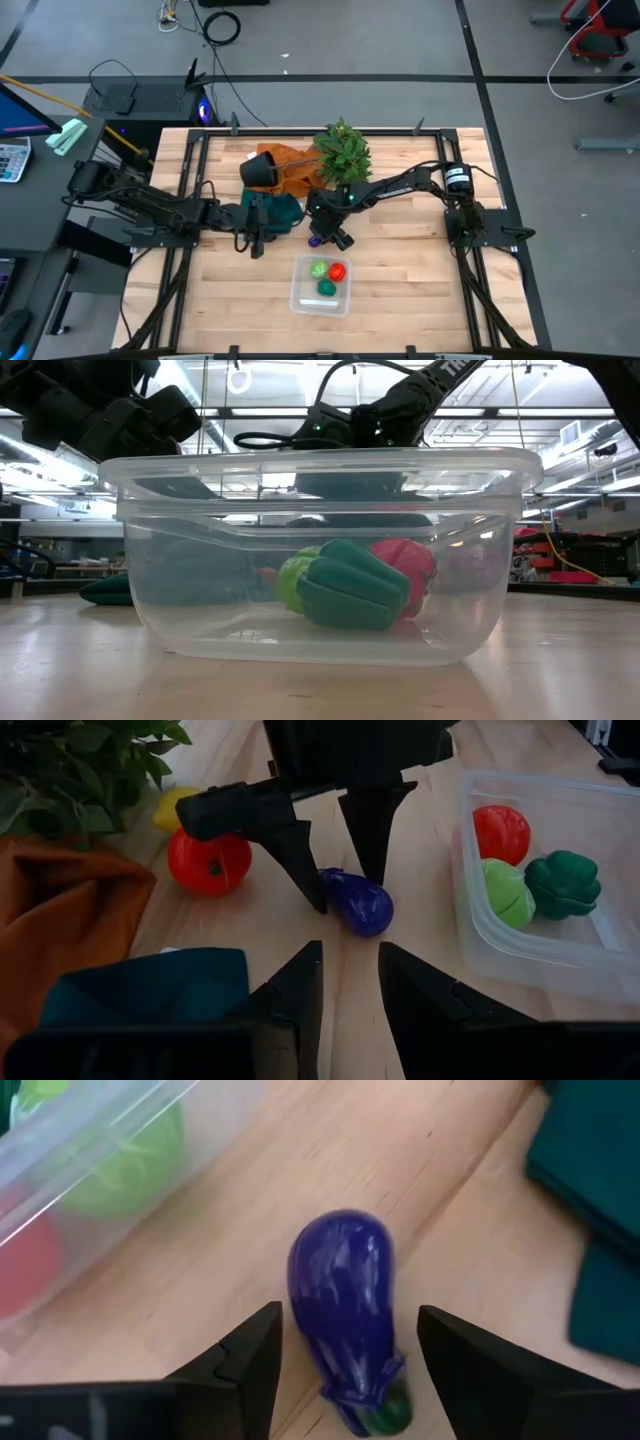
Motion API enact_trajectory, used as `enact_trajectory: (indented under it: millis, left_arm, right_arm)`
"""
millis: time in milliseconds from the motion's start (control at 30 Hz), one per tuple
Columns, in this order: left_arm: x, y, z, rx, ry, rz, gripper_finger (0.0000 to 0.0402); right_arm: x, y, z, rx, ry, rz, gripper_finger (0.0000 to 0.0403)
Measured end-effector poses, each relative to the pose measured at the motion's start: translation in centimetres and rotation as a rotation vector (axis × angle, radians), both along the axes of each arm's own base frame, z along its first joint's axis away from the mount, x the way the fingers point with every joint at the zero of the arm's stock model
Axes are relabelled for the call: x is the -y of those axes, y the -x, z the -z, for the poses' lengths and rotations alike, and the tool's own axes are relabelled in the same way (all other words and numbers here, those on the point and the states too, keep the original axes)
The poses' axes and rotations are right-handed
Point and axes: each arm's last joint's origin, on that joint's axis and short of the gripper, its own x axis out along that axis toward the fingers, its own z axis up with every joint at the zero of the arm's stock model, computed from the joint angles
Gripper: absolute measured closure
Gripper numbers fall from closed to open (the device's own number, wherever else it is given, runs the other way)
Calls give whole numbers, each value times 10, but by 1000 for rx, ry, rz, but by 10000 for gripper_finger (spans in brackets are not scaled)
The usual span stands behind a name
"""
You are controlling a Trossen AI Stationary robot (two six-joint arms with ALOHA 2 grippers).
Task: Pick and placing Produce into tupperware
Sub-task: Put the purple eggplant into the transparent bin
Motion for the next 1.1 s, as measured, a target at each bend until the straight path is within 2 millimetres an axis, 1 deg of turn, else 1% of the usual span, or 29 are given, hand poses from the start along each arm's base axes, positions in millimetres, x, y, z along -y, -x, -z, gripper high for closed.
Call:
enact_trajectory:
  millis: [233, 567, 800, 1100]
  left_arm:
    - [0, 0, 0, -4, -1, 0, 301]
    - [0, 0, 0, -4, -1, 0, 299]
    - [0, 0, 0, -5, -1, 0, 303]
    - [0, 0, 1, -7, -1, 0, 304]
  right_arm:
    - [0, 0, 2, -6, -2, 3, 239]
    - [0, 0, 2, -7, -3, 3, 271]
    - [0, 0, 2, -6, -2, 5, 287]
    - [0, -6, -9, 32, 1, 11, 300]
